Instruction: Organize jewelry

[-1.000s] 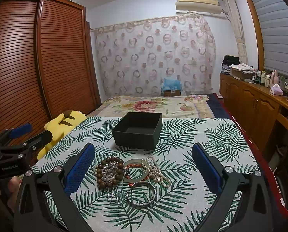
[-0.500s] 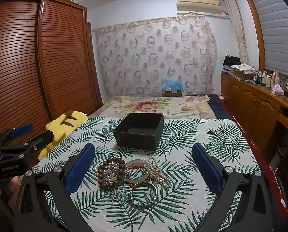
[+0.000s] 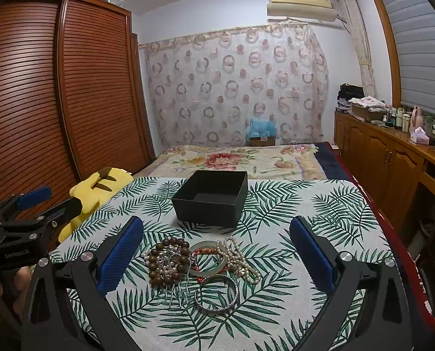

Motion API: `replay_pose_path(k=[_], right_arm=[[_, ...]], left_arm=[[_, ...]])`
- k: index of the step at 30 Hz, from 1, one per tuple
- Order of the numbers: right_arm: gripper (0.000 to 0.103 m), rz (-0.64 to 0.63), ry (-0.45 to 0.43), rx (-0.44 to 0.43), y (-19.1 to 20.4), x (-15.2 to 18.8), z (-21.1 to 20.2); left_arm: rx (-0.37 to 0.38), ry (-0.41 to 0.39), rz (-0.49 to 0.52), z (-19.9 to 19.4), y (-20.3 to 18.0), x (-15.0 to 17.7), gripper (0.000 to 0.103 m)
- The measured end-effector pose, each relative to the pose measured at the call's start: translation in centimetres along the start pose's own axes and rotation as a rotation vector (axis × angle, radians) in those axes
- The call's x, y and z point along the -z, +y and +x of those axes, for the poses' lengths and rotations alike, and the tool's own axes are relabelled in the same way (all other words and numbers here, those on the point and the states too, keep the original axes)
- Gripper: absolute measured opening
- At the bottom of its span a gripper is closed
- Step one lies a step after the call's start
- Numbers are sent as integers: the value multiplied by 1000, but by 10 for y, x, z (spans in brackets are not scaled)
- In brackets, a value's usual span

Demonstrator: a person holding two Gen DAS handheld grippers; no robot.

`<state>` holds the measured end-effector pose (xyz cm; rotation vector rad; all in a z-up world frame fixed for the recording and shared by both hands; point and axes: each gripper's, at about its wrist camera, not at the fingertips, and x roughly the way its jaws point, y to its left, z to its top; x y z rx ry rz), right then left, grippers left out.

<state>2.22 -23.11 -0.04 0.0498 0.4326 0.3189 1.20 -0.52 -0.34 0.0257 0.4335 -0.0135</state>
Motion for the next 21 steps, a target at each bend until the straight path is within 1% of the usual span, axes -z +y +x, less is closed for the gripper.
replay_pose_path(k=[2, 4, 21], right_arm=[[101, 0, 0, 1, 1, 0, 0], [101, 0, 1, 0, 3, 1, 1], [101, 1, 0, -2, 3, 0, 0]], left_arm=[[0, 1, 1, 3, -1, -1, 97], [3, -5, 2, -18, -5, -8, 97], [6, -5, 0, -18, -8, -7, 97]])
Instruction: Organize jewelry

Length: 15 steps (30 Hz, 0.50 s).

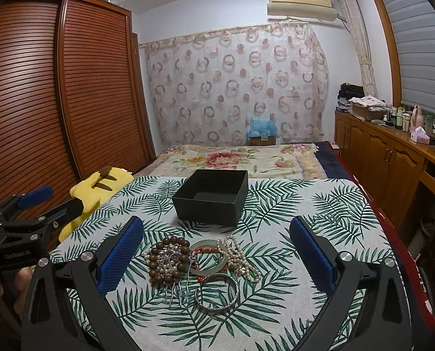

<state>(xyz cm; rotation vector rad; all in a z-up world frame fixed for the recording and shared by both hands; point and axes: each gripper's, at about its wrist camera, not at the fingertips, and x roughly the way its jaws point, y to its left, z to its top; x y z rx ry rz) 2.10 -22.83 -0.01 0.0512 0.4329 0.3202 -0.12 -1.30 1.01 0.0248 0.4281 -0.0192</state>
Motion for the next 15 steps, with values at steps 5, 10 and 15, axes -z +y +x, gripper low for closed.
replay_pose_path(k=[5, 10, 15], right_arm=[[101, 0, 0, 0, -1, 0, 0], [101, 1, 5, -3, 4, 2, 3], [101, -2, 13, -17, 13, 7, 9]], left_arm=[[-1, 1, 0, 0, 0, 0, 97], [5, 8, 3, 1, -8, 1, 97], [16, 35, 9, 10, -3, 6, 97]])
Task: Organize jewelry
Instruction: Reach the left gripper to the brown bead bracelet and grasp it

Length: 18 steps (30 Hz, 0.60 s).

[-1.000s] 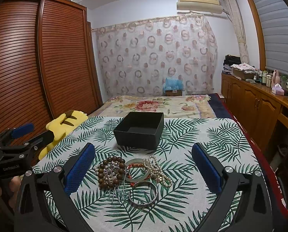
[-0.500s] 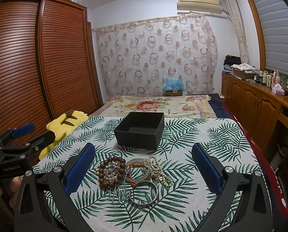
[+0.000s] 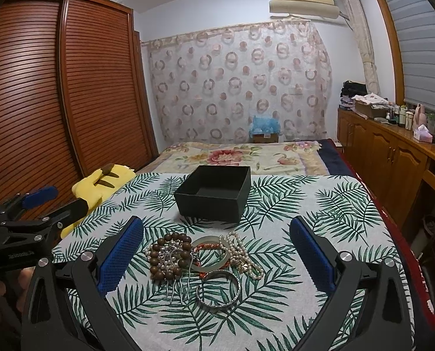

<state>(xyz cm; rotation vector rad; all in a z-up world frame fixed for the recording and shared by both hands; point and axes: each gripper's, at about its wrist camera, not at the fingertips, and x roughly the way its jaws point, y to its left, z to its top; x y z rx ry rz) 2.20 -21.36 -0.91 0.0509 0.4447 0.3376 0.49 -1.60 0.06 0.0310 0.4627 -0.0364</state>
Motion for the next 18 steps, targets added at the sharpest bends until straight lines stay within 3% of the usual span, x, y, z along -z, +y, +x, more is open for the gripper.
replay_pose_path(k=[13, 18], right_arm=[[101, -69, 44, 28, -25, 17, 15], [101, -109, 85, 2, -33, 28, 25]], left_arm=[[30, 129, 15, 38, 16, 18, 97], [48, 196, 27, 57, 21, 27, 97]])
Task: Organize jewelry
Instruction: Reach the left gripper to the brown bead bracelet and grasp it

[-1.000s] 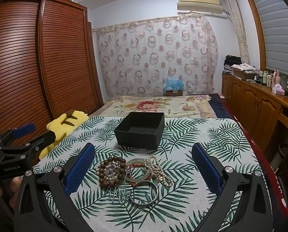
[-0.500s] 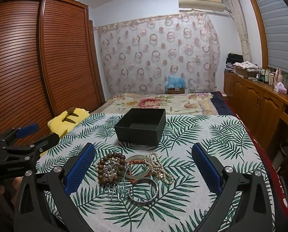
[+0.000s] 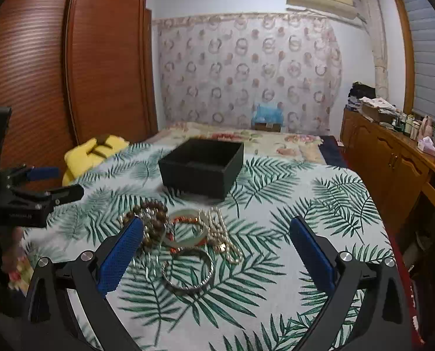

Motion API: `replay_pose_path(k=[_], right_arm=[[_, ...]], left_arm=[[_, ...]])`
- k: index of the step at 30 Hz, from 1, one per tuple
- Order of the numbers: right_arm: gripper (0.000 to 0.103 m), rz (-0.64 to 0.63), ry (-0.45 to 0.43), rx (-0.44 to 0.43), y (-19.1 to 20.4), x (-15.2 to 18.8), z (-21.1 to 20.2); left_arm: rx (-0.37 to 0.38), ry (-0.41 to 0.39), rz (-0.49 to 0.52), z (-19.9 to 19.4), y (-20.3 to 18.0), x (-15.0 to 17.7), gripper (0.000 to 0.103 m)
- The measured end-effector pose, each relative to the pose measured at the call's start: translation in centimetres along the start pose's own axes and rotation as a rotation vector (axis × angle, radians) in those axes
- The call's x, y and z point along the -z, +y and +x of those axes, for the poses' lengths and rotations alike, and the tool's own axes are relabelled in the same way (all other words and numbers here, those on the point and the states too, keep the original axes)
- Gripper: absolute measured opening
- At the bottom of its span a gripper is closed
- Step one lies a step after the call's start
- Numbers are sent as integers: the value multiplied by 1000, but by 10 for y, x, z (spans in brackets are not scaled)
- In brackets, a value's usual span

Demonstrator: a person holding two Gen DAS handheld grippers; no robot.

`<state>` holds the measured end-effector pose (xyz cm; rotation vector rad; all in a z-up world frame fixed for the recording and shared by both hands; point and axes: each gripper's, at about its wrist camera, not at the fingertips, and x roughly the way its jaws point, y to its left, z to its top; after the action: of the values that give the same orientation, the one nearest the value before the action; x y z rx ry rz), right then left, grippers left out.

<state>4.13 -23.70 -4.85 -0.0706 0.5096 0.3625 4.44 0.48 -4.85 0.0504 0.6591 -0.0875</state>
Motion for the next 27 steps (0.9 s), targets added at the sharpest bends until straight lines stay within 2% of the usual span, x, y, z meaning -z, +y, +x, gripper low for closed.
replay_pose_path(k=[6, 9, 12, 14, 16, 17, 20, 22, 25, 26, 27], right_arm=[[101, -7, 69, -34, -6, 12, 16], [101, 20, 127, -92, -12, 17, 28], [100, 10, 165, -105, -12, 21, 38], [84, -7, 204, -118, -9, 26, 45], [75, -14, 241, -133, -8, 29, 51], [64, -19, 260, -145, -7, 32, 56], [45, -54, 286, -153, -1, 33, 62], [37, -68, 296, -160, 0, 32, 64], [22, -87, 313, -177, 3, 31, 69], [22, -92, 317, -174, 3, 30, 71], [22, -91, 320, -174, 3, 30, 72]], left_arm=[[38, 47, -4, 18, 7, 10, 97], [61, 65, 3, 25, 7, 12, 97], [83, 70, 17, 31, 3, 12, 97], [92, 71, 29, 34, 2, 12, 97], [112, 68, 37, 37, 0, 11, 97], [125, 70, 39, 40, -1, 11, 97], [148, 78, 44, 45, 0, 10, 97], [177, 81, 41, 49, 0, 8, 95], [213, 94, 41, 55, -2, 4, 79], [219, 98, 43, 57, -3, 4, 70], [227, 105, 45, 61, -3, 2, 66]])
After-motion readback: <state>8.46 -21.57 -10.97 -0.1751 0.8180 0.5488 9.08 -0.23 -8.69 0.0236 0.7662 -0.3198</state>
